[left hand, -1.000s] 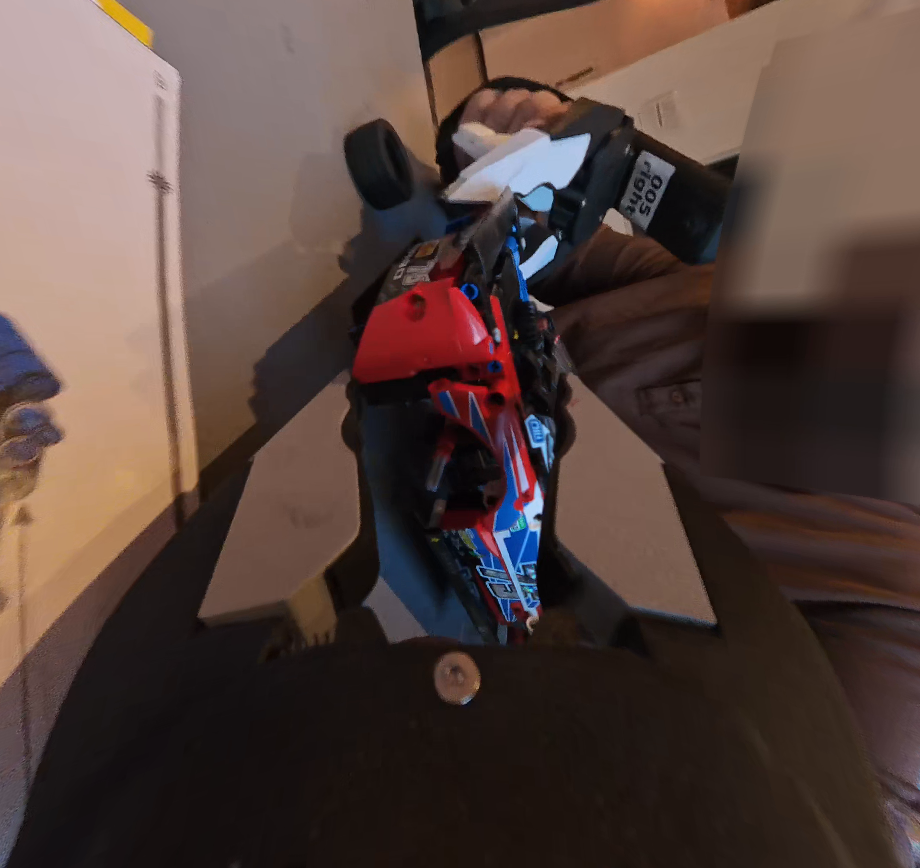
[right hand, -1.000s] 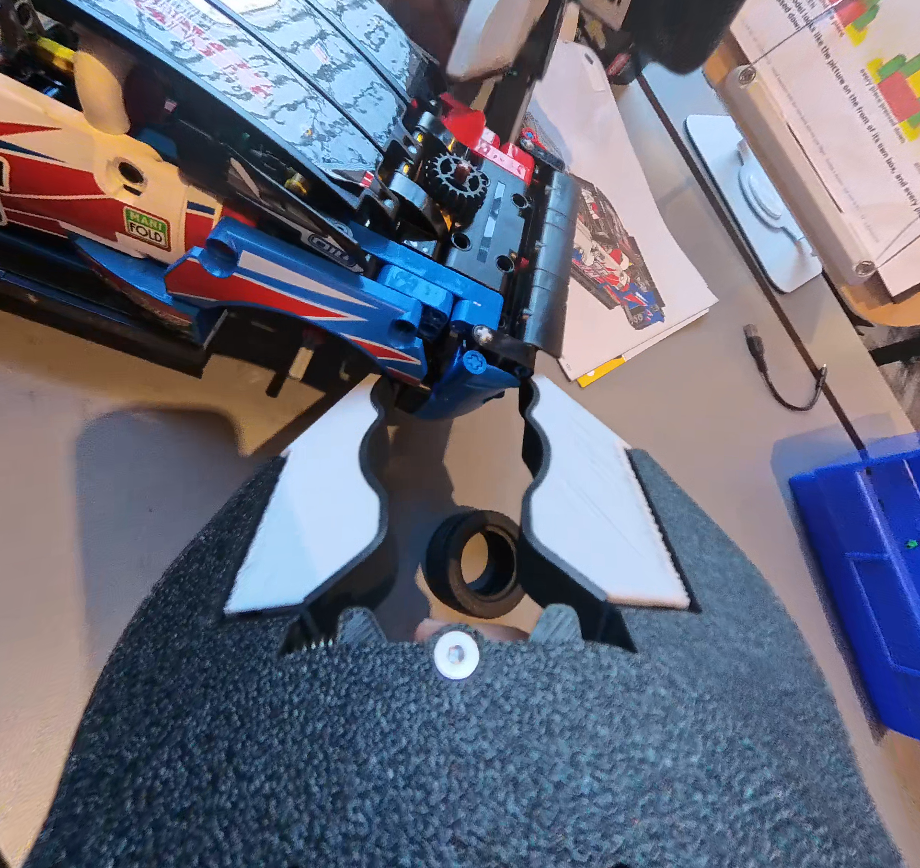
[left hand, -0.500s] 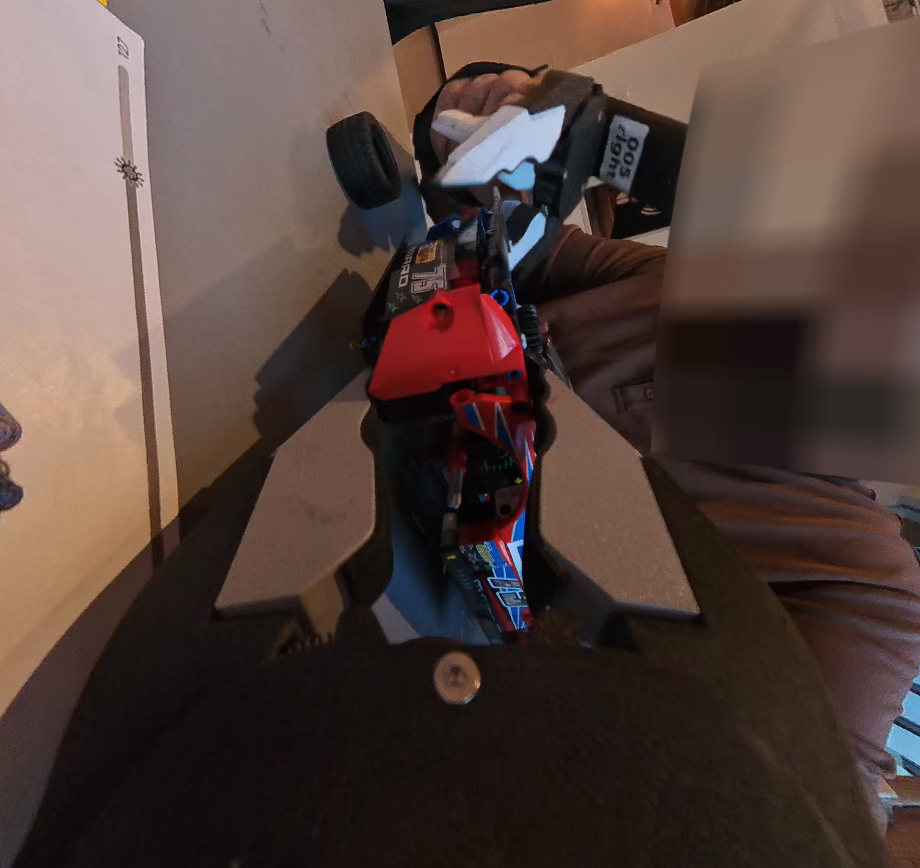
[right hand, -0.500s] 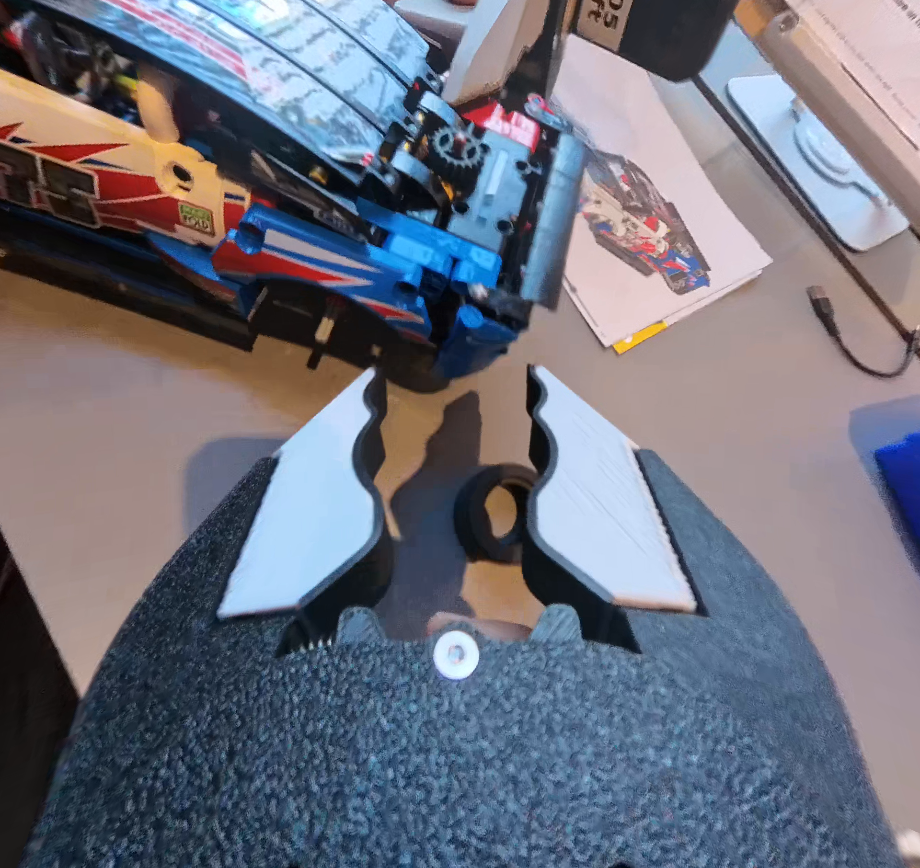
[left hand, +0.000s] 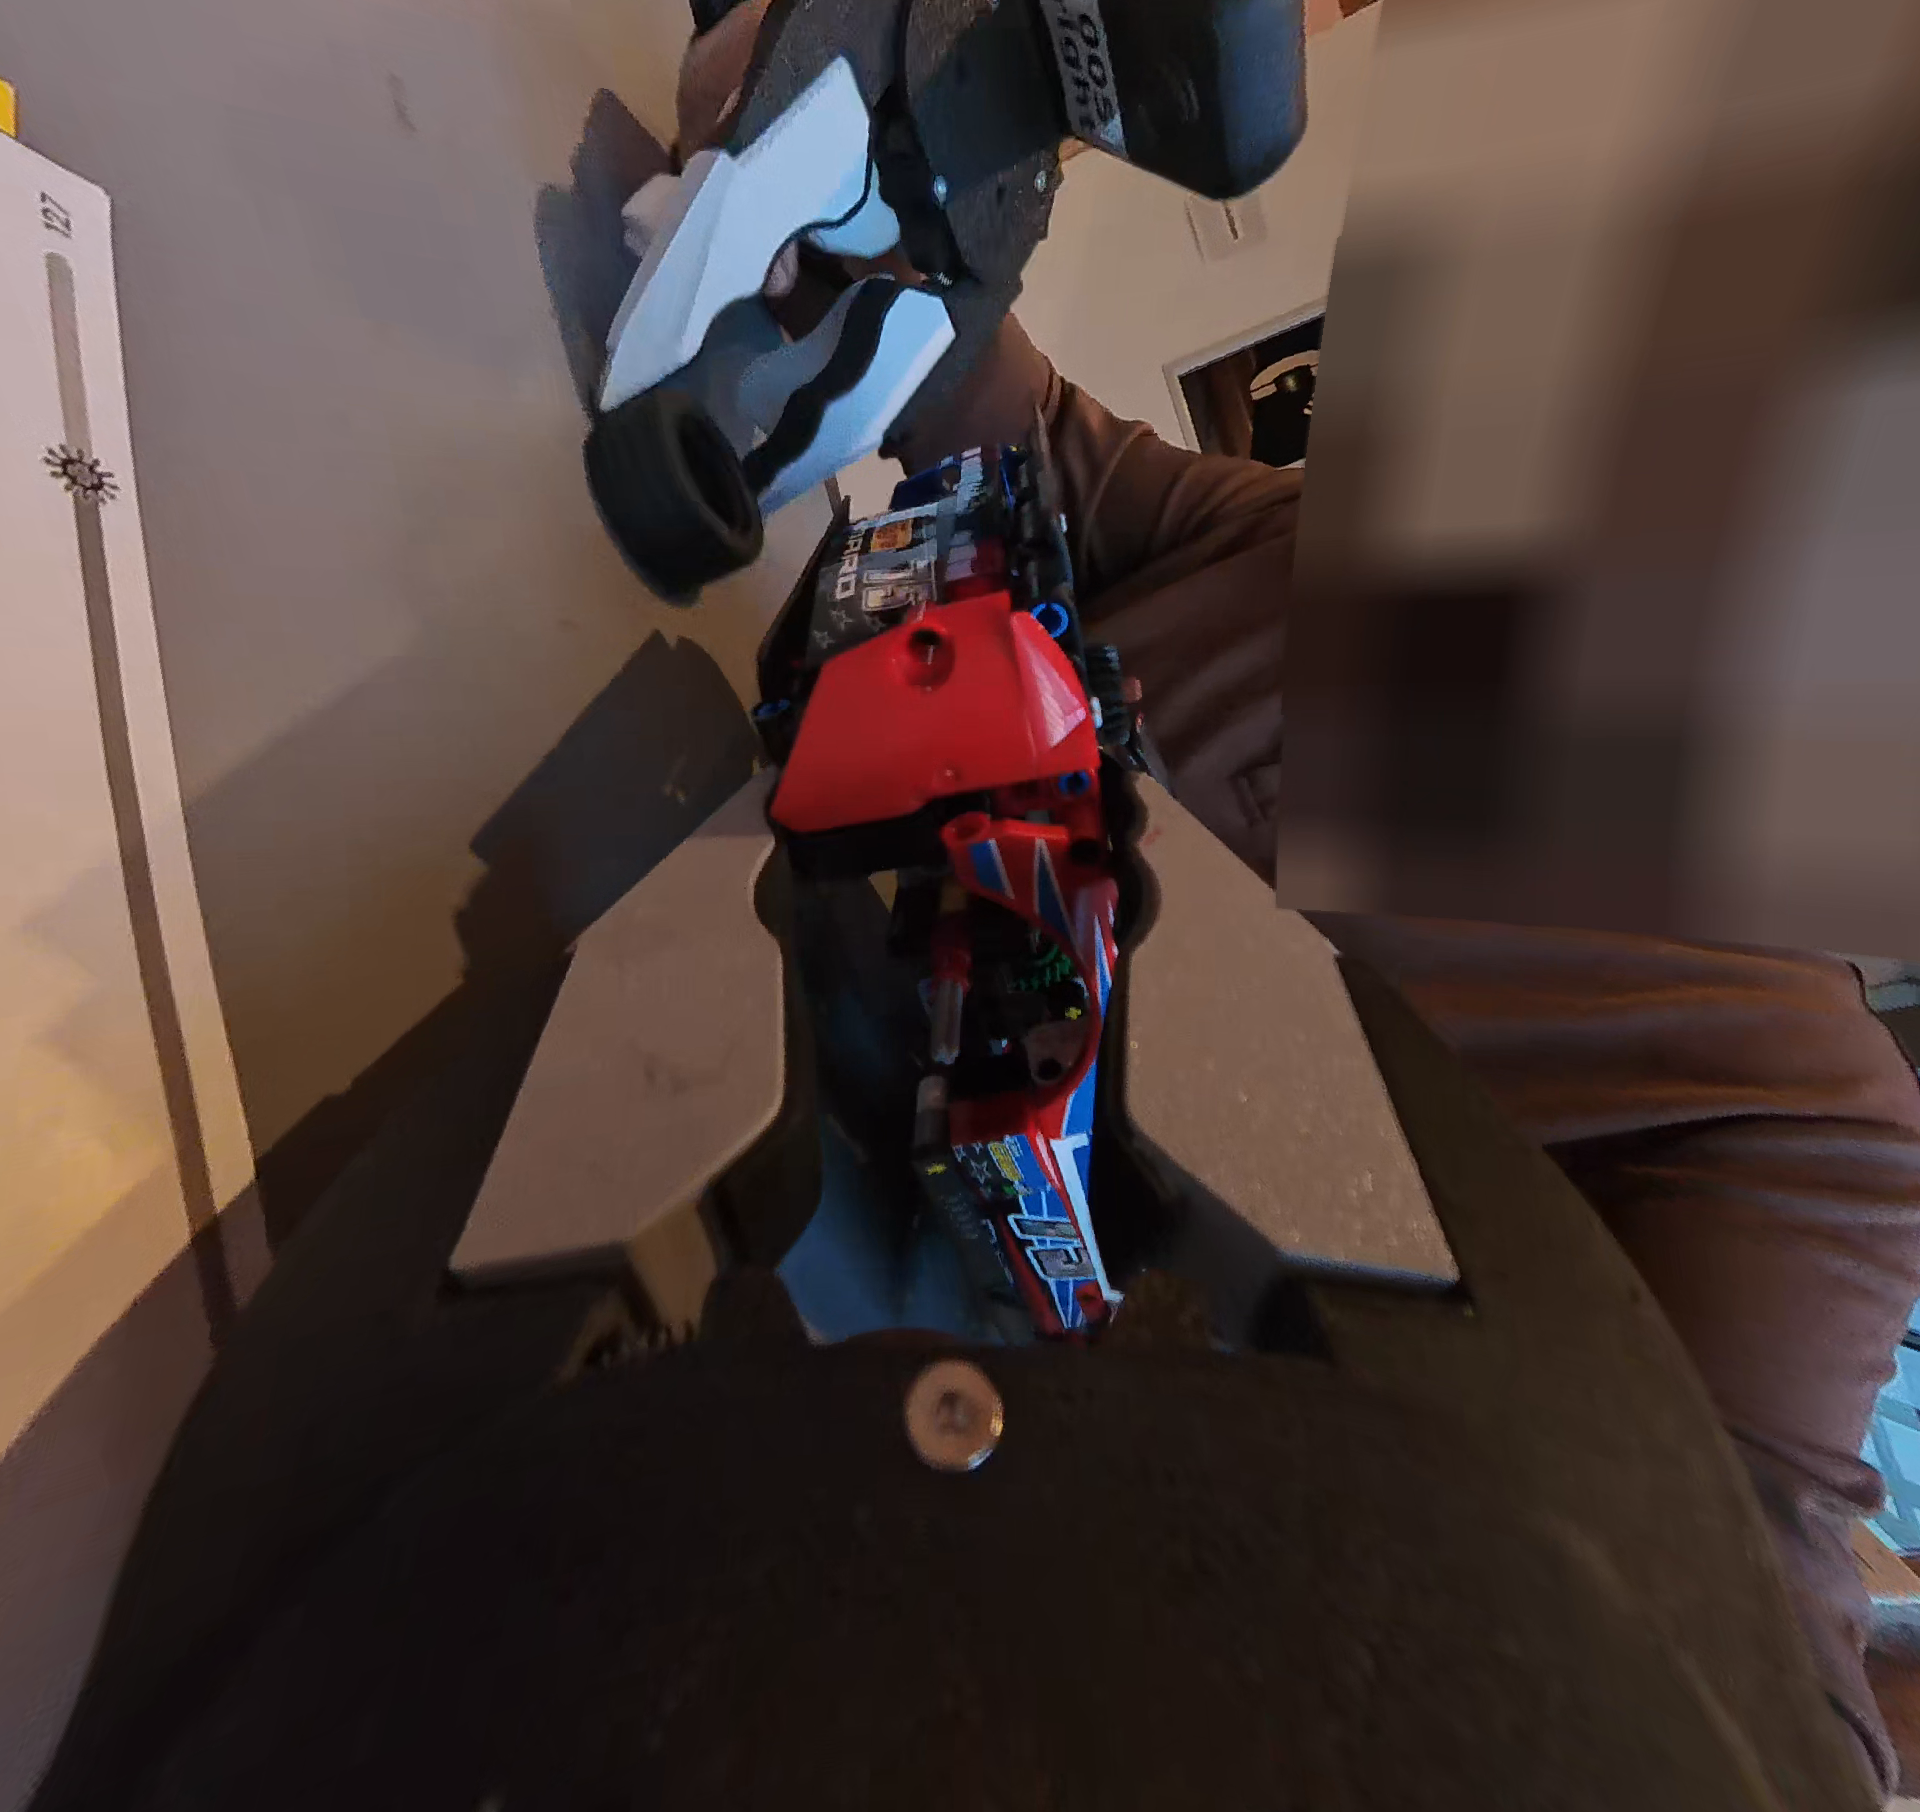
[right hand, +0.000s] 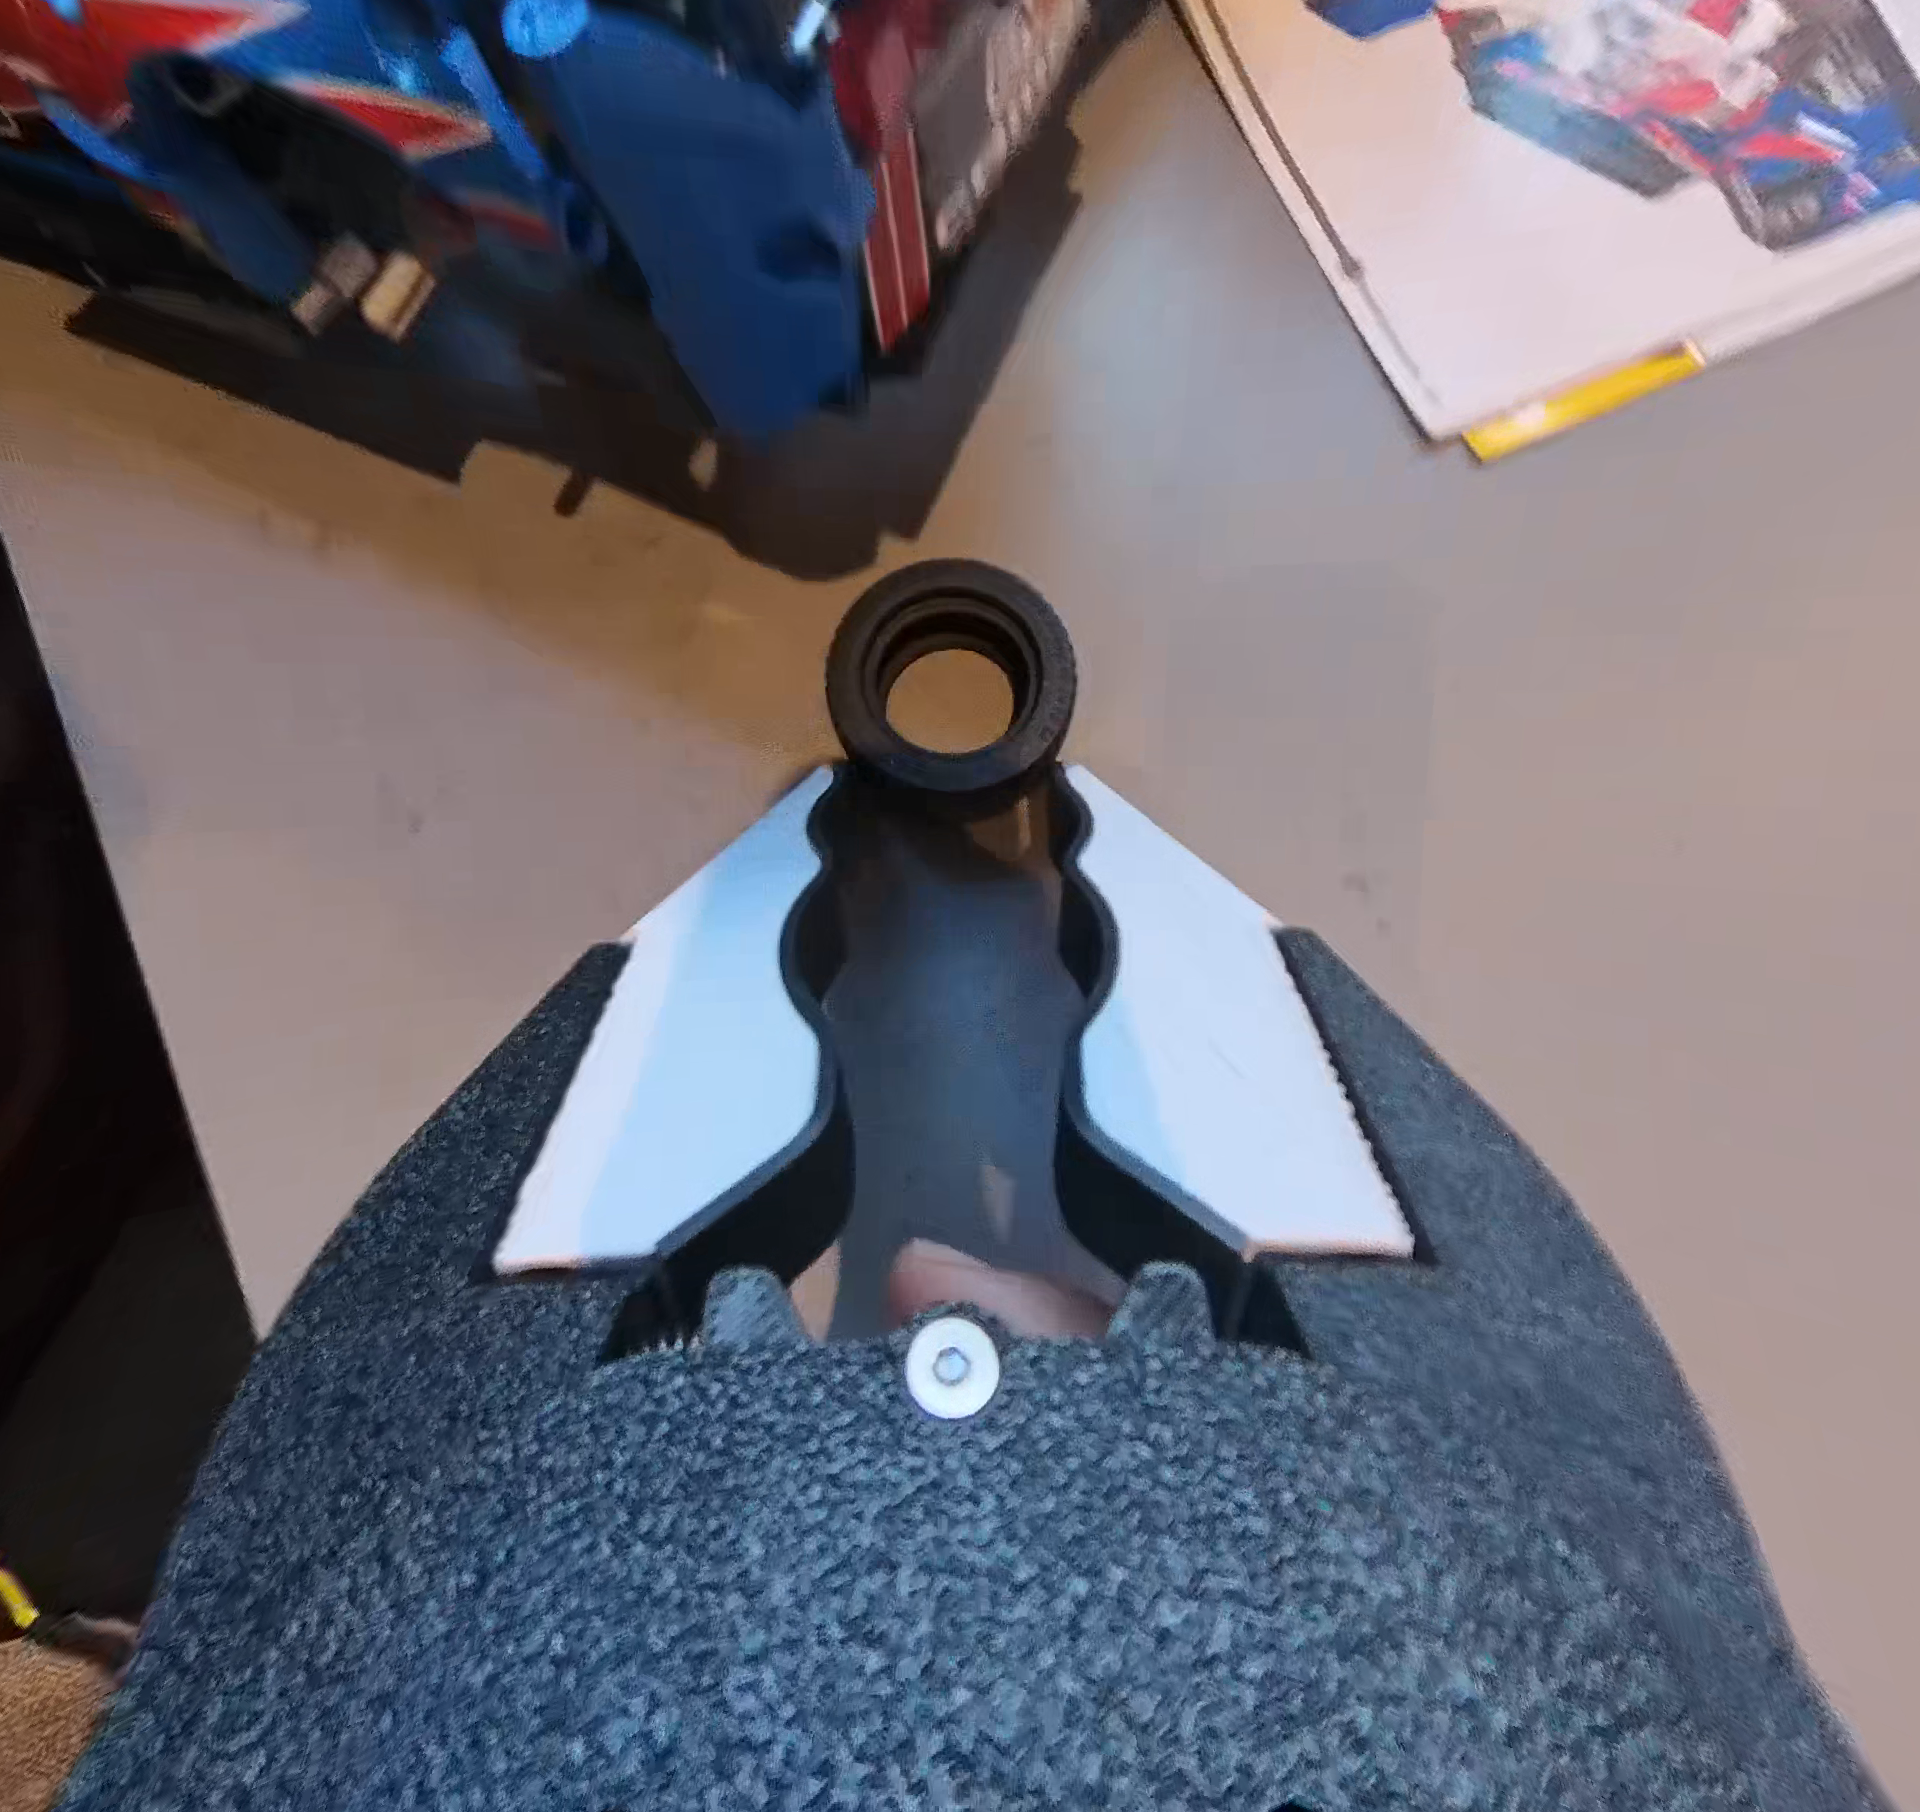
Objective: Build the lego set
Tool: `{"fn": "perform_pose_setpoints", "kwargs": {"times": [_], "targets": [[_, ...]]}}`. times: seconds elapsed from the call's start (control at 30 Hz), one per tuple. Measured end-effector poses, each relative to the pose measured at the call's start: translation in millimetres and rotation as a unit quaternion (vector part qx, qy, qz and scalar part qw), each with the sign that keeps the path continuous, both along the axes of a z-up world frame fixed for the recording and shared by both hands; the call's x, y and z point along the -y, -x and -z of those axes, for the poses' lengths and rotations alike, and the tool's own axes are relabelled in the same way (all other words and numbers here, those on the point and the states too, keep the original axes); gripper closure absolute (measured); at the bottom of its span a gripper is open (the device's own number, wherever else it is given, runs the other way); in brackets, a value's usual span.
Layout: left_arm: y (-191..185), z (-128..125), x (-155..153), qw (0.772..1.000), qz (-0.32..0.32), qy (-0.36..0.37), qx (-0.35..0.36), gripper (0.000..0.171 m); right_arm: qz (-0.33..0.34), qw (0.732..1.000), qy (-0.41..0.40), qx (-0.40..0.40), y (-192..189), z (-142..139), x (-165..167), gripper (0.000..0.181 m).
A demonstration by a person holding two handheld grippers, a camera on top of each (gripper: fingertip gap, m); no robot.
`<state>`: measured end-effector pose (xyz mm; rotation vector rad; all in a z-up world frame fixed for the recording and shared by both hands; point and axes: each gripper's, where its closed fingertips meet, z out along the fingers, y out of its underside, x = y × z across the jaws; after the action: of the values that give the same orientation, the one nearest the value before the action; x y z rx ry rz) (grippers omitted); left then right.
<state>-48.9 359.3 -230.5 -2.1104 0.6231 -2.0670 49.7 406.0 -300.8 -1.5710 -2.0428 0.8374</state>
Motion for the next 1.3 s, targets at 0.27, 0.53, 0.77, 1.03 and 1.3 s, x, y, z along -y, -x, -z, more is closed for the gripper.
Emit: {"fn": "perform_pose_setpoints", "kwargs": {"times": [0.27,0.53,0.77,1.03,1.3], "targets": [[-3.4,-4.4,0.8,1.000,0.003,-0.009,0.000,0.114,-0.108,0.994,0.000,-0.018,46.7,-1.0,28.1,0.143],[-3.9,-4.2,0.3,1.000,0.003,-0.008,0.004,0.113,-0.138,0.990,0.013,-0.016,45.9,-0.6,20.8,0.156],[-6.0,-3.4,-0.3,1.000,0.005,-0.007,0.005,0.113,-0.189,0.982,0.002,-0.019,59.0,-0.6,29.4,0.160],[-7.0,-4.8,-0.7,1.000,0.006,-0.011,0.007,0.113,-0.140,0.990,-0.001,-0.011,81.1,-7.4,-9.4,0.174],[-8.1,-5.2,3.4,1.000,0.014,-0.012,0.010,0.114,-0.152,0.988,0.010,-0.006,86.9,0.9,15.6,0.181]]}}
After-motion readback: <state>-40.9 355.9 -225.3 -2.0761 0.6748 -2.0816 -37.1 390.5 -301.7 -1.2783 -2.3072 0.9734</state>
